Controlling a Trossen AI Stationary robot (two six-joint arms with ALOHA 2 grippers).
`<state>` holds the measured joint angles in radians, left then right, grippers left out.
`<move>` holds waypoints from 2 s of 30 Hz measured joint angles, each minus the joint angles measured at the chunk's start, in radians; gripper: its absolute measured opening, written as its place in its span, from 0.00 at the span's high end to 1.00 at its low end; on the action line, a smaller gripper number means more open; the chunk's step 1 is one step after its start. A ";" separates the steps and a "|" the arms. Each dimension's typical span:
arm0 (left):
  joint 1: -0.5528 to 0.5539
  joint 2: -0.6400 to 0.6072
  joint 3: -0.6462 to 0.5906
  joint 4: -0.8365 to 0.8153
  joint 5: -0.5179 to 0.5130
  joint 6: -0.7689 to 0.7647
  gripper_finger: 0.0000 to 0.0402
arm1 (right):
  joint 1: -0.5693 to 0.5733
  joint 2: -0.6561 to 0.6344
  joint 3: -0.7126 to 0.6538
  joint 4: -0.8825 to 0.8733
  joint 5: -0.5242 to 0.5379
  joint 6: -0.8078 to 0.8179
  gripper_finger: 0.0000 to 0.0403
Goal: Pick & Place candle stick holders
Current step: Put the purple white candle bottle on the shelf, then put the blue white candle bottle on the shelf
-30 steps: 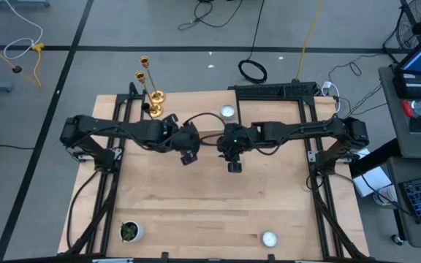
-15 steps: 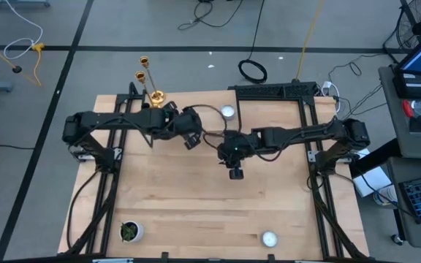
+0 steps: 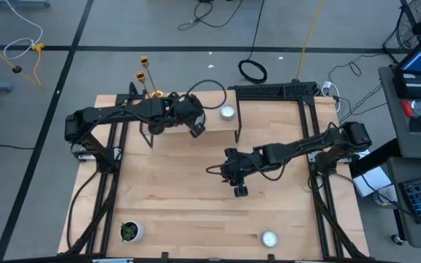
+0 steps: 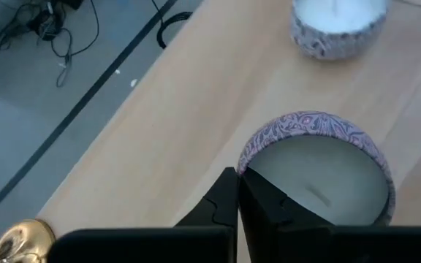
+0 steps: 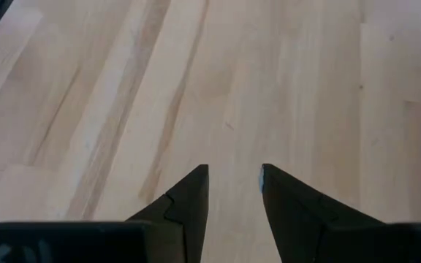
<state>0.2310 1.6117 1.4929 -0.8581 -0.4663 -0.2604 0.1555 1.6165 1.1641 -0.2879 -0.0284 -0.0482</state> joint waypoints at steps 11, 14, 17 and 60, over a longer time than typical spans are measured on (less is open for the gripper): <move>0.087 0.056 0.000 0.041 0.096 0.018 0.97 | 0.004 0.000 0.000 -0.001 0.001 -0.018 0.69; 0.090 0.053 0.000 0.043 0.095 0.019 0.97 | 0.004 0.000 0.000 -0.001 0.002 -0.018 0.69; 0.094 0.053 0.000 0.042 0.091 0.019 0.99 | 0.004 0.000 0.000 -0.001 0.001 -0.019 0.69; -0.408 -0.428 0.001 -0.049 0.004 0.219 0.98 | 0.101 -0.116 0.001 -0.291 0.079 0.133 0.63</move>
<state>-0.1768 1.1839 1.4940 -0.9069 -0.4620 -0.0416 0.2565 1.5009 1.1652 -0.5790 0.0506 0.0848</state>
